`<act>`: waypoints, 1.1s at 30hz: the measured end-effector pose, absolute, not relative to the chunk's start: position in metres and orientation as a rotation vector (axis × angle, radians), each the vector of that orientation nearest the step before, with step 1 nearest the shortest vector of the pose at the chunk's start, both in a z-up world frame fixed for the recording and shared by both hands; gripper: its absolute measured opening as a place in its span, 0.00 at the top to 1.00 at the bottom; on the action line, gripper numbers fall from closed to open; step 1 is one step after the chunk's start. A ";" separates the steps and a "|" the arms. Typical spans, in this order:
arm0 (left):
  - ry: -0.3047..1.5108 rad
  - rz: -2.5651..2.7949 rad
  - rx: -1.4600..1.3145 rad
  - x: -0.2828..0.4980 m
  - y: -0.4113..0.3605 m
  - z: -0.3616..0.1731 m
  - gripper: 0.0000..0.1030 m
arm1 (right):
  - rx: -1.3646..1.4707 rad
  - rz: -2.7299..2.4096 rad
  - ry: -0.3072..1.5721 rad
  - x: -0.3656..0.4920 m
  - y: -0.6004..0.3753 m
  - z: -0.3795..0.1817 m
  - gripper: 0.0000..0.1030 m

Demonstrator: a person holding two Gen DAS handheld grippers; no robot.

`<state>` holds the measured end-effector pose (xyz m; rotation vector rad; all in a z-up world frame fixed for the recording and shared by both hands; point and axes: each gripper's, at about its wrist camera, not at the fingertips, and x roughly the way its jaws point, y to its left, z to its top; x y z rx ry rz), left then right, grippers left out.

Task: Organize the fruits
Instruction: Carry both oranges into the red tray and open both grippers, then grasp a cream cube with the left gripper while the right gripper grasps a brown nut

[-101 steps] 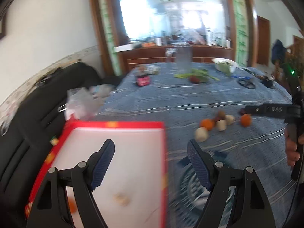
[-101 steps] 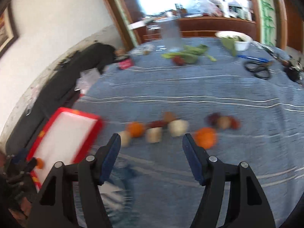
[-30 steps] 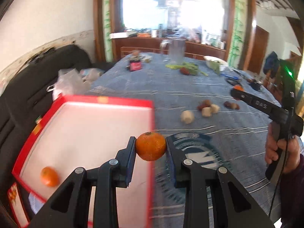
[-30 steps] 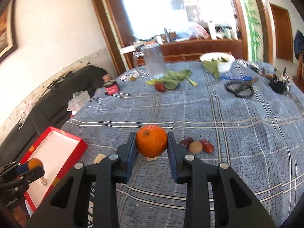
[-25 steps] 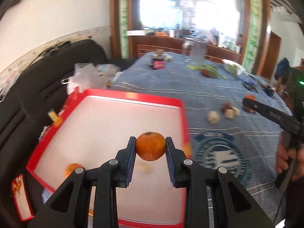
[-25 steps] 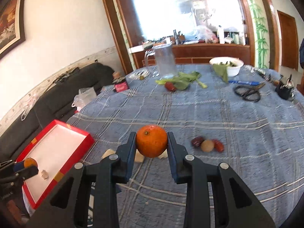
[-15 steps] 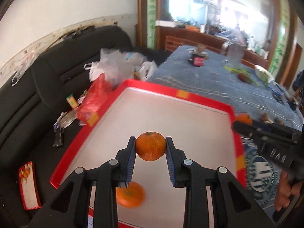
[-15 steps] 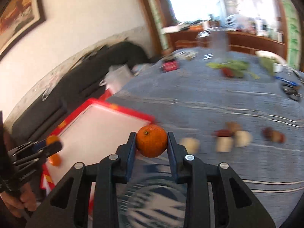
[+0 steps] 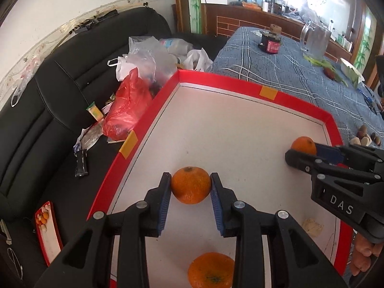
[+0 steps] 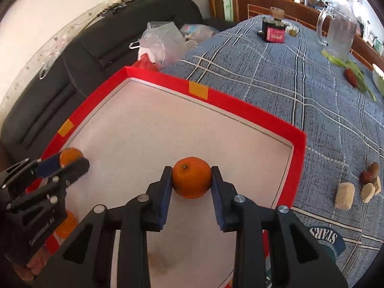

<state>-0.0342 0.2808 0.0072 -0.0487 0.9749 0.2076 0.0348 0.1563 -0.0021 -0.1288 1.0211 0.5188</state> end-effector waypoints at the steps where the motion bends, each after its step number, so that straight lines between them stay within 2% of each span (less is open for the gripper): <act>1: 0.977 0.212 -0.049 -0.035 0.281 0.008 0.51 | -0.139 0.514 1.023 0.034 0.158 -0.002 0.67; 6: 0.927 0.242 -0.036 -0.051 0.274 0.018 0.37 | -0.085 0.538 1.058 0.038 0.145 0.001 0.65; 13: 0.852 0.158 0.004 -0.068 0.222 0.039 0.30 | 0.122 0.575 0.911 0.034 0.071 0.037 0.63; 22: 0.832 -0.008 0.105 -0.067 0.137 0.050 0.29 | 0.220 0.431 0.820 0.032 -0.071 0.049 0.60; 33: 0.827 -0.138 0.166 -0.043 0.047 0.044 0.29 | 0.519 0.339 0.848 0.052 -0.216 0.025 0.60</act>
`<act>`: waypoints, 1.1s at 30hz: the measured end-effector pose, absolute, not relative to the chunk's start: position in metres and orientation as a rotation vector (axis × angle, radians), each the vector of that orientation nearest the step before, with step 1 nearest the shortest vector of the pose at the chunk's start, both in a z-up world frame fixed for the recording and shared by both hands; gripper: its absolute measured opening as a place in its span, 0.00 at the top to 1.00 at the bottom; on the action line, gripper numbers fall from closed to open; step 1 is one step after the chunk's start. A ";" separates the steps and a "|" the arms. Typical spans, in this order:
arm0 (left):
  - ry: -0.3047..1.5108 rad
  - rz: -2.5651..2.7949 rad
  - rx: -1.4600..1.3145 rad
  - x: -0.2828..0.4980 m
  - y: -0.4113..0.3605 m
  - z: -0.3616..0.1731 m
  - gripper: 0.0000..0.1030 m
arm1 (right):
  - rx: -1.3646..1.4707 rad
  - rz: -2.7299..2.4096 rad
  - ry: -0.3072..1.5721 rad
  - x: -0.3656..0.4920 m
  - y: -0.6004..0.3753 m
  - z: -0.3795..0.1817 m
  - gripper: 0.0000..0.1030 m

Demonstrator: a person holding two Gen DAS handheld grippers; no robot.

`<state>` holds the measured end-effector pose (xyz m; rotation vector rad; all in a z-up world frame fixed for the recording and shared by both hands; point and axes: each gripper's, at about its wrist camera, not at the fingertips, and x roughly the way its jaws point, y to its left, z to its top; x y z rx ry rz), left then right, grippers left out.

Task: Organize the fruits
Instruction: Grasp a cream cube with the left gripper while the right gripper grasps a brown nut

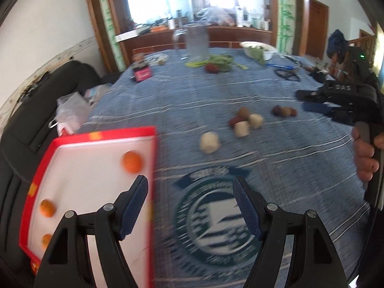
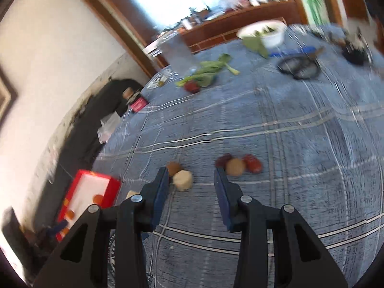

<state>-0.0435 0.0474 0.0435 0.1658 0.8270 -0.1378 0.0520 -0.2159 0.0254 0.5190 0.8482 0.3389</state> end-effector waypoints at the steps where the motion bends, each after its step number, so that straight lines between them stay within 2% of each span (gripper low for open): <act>1: 0.823 -0.149 0.172 -0.041 0.040 0.043 0.29 | 0.546 0.336 0.861 0.054 -0.220 0.022 0.60; 11: 0.827 -0.209 0.151 -0.007 0.004 0.025 0.30 | 0.570 0.305 0.907 0.066 -0.221 0.005 0.60; 15: 0.837 -0.237 0.130 0.002 -0.002 0.020 0.34 | 0.579 0.283 0.952 0.072 -0.222 -0.006 0.60; 22: 0.880 -0.243 0.123 0.024 -0.013 0.008 0.48 | 0.573 0.202 0.958 0.079 -0.223 -0.016 0.60; 25: 0.889 -0.238 0.123 0.034 -0.016 0.005 0.50 | 0.560 0.201 0.940 0.082 -0.221 -0.017 0.60; 29: 0.916 -0.242 0.107 0.045 -0.017 -0.002 0.66 | 0.525 0.204 0.924 0.083 -0.216 -0.015 0.60; 33: 0.936 -0.247 0.102 0.048 -0.018 -0.010 0.77 | 0.489 0.184 0.928 0.085 -0.214 -0.016 0.71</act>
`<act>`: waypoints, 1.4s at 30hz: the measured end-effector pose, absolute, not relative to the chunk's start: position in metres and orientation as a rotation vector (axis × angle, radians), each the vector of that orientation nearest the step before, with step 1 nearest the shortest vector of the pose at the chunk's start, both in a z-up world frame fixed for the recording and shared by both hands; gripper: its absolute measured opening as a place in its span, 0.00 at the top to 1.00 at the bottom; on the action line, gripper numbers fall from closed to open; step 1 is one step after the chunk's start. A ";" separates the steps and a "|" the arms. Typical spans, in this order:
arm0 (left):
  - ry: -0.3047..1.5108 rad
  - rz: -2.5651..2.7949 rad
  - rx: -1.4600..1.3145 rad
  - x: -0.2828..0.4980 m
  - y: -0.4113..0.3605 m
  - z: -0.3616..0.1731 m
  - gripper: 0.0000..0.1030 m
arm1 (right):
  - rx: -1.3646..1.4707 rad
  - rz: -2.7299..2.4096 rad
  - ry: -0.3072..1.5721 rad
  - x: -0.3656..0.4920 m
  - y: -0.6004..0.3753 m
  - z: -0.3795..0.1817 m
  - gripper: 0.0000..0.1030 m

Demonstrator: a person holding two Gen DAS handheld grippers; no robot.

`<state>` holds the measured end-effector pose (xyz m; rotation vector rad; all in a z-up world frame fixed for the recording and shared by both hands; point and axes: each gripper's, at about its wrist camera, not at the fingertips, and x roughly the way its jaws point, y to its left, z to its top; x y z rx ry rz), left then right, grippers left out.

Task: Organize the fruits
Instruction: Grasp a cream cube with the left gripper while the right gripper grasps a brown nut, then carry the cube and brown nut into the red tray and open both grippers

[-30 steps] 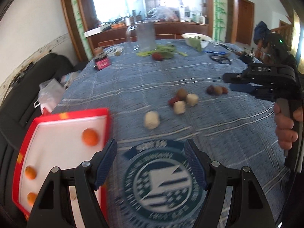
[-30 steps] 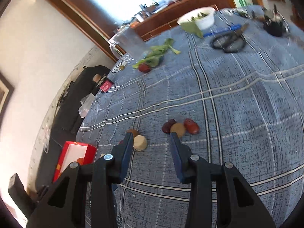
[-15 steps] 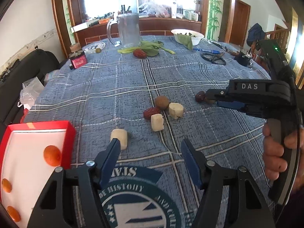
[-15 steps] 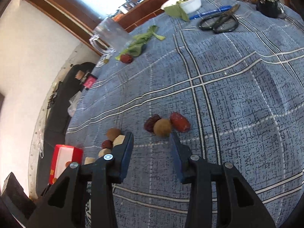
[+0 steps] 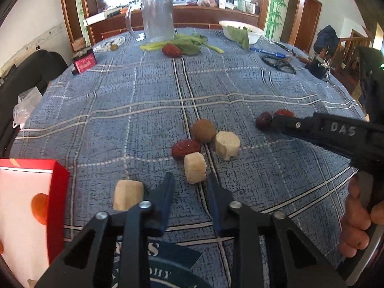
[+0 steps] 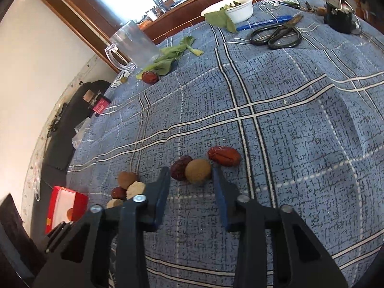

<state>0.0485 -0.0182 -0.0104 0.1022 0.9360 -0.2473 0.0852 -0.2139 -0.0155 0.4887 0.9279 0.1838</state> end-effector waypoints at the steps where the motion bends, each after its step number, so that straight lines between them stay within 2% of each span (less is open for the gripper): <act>1: 0.930 -0.249 0.105 0.049 -0.018 -0.010 0.79 | 0.488 0.178 0.930 0.086 -0.214 -0.016 0.75; 4: 0.929 -0.264 0.099 0.050 -0.019 -0.010 0.86 | 0.496 0.181 0.932 0.086 -0.216 -0.017 0.76; 13: 0.871 -0.286 0.093 0.025 -0.011 0.012 0.86 | 0.534 0.205 0.943 0.084 -0.221 -0.014 0.76; 23: 0.731 -0.229 0.024 -0.038 0.041 0.057 0.86 | 0.579 0.286 0.834 0.061 -0.220 0.018 0.76; 32: 0.710 -0.127 -0.024 -0.057 0.080 0.050 0.86 | 0.544 0.337 0.706 0.037 -0.197 0.040 0.76; 42: 0.699 -0.055 -0.085 -0.081 0.134 0.047 0.86 | 0.383 0.358 0.702 0.032 -0.163 0.038 0.76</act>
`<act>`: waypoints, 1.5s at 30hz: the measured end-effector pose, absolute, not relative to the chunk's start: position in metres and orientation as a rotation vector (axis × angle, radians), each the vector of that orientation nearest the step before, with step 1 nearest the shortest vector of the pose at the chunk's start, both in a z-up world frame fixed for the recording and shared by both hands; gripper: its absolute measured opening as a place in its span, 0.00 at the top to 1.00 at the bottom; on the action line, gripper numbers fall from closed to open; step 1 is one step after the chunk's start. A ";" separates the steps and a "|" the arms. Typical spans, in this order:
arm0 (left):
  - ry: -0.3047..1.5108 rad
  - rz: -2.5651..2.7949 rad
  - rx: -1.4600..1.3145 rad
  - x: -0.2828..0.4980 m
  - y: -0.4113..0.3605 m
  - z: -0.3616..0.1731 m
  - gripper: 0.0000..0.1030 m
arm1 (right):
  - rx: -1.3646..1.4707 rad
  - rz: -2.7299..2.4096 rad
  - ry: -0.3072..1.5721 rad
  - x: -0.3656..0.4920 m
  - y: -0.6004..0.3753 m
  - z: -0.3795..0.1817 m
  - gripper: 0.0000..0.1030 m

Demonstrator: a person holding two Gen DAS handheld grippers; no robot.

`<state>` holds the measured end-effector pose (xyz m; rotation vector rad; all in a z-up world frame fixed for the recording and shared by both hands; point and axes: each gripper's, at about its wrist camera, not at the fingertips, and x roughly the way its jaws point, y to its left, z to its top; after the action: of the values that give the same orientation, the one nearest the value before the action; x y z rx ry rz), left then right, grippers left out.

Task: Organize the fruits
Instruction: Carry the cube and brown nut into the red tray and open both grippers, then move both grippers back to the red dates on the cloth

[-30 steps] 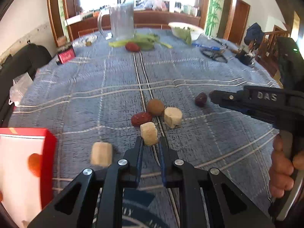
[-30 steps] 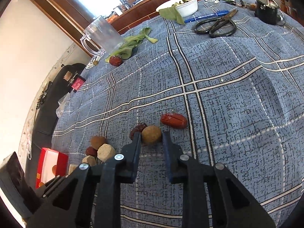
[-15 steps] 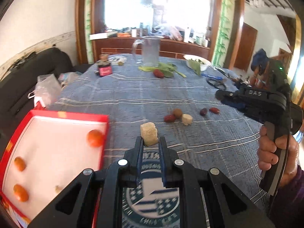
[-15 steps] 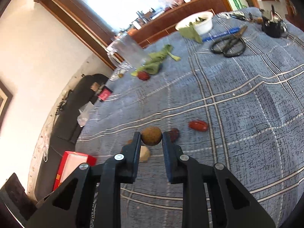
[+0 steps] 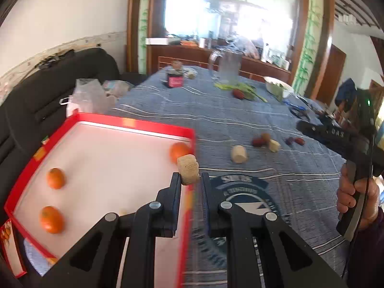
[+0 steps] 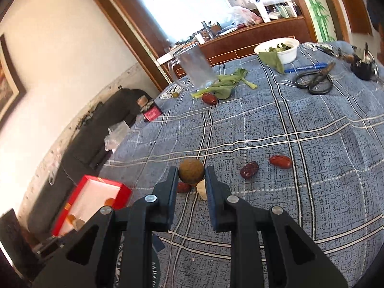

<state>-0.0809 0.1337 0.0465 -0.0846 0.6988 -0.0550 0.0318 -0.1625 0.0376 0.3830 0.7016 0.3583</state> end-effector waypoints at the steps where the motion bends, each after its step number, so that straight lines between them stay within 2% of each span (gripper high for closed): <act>1: 0.692 -0.043 -0.086 -0.084 0.140 0.047 0.86 | 0.367 0.354 0.696 0.031 -0.160 0.037 0.76; 11: 0.677 0.066 -0.097 -0.108 0.201 0.044 0.86 | 0.270 0.348 0.723 0.023 -0.130 0.033 0.76; 20: 0.696 0.105 -0.058 -0.102 0.214 0.032 0.86 | 0.142 0.628 0.745 -0.005 0.009 0.048 0.76; 28: 0.754 0.114 -0.049 -0.086 0.220 0.016 0.86 | 0.074 0.694 0.857 0.009 0.087 0.027 0.76; 38: 0.812 0.143 -0.044 -0.081 0.224 0.005 0.84 | 0.040 0.686 1.005 0.026 0.110 -0.004 0.76; 41: 0.822 0.143 -0.054 -0.081 0.224 0.006 0.70 | 0.041 0.702 1.029 0.028 0.110 -0.004 0.75; 43: 0.818 0.146 -0.052 -0.082 0.220 0.008 0.53 | 0.024 0.695 1.025 0.029 0.109 -0.003 0.73; 44: 0.812 0.157 -0.043 -0.084 0.217 0.010 0.47 | 0.032 0.689 1.023 0.030 0.106 -0.002 0.71; 45: 0.809 0.168 -0.037 -0.084 0.215 0.012 0.38 | 0.061 0.701 1.021 0.031 0.101 -0.001 0.66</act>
<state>-0.0844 0.2149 0.0116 -0.0374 0.8087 0.1679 0.0306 0.1007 -0.0007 0.0611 1.0208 0.7013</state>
